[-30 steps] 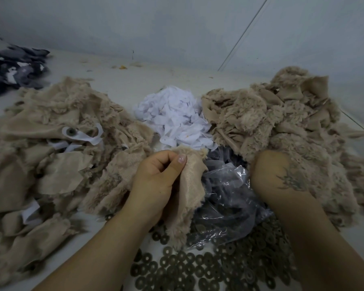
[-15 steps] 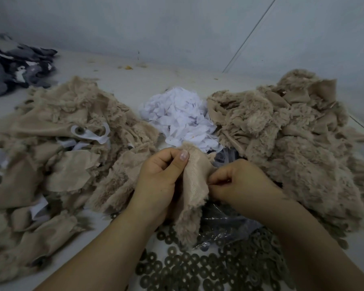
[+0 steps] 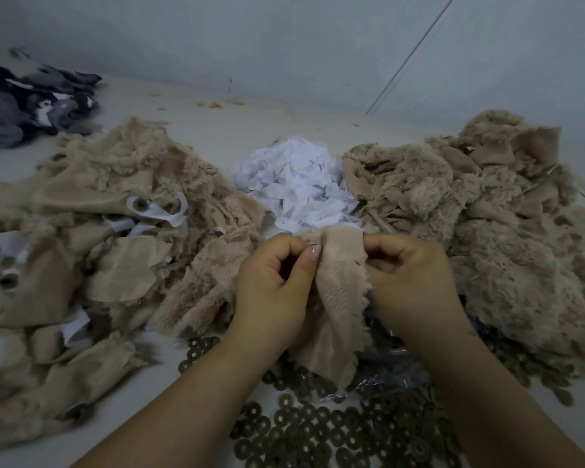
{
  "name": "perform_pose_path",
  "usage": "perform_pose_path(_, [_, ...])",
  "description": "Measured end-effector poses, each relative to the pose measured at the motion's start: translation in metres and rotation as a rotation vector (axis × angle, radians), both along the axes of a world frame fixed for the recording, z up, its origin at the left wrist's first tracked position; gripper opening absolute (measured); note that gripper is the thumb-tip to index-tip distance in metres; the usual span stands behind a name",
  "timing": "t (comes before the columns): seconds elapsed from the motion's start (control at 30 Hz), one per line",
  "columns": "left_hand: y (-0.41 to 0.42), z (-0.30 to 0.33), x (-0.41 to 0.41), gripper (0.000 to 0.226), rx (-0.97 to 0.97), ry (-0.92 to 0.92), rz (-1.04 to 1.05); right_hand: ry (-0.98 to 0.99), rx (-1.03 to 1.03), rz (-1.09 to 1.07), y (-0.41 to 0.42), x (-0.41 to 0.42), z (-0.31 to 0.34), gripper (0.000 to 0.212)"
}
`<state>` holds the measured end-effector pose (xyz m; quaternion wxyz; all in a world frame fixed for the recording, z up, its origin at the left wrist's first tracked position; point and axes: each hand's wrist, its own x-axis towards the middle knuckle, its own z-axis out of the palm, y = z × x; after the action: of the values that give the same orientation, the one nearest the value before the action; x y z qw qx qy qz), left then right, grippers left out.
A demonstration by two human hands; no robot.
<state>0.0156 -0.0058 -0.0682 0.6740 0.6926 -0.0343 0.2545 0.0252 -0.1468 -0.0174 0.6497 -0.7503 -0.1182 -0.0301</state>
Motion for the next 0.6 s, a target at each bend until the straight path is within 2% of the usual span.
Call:
perform_pose_path(0.13, [0.0, 0.002, -0.001, 0.018, 0.102, -0.021, 0.03, 0.058, 0.07, 0.13, 0.002, -0.001, -0.001, 0.018])
perform_pose_path(0.33, [0.0, 0.002, -0.001, 0.016, 0.098, -0.016, 0.005, 0.003, 0.019, 0.086, 0.005, 0.0, -0.008, 0.027])
perform_pose_path(0.6, [0.001, 0.0, 0.001, 0.015, 0.123, -0.021, 0.005, -0.025, 0.071, 0.073, 0.004, 0.001, -0.013, 0.019])
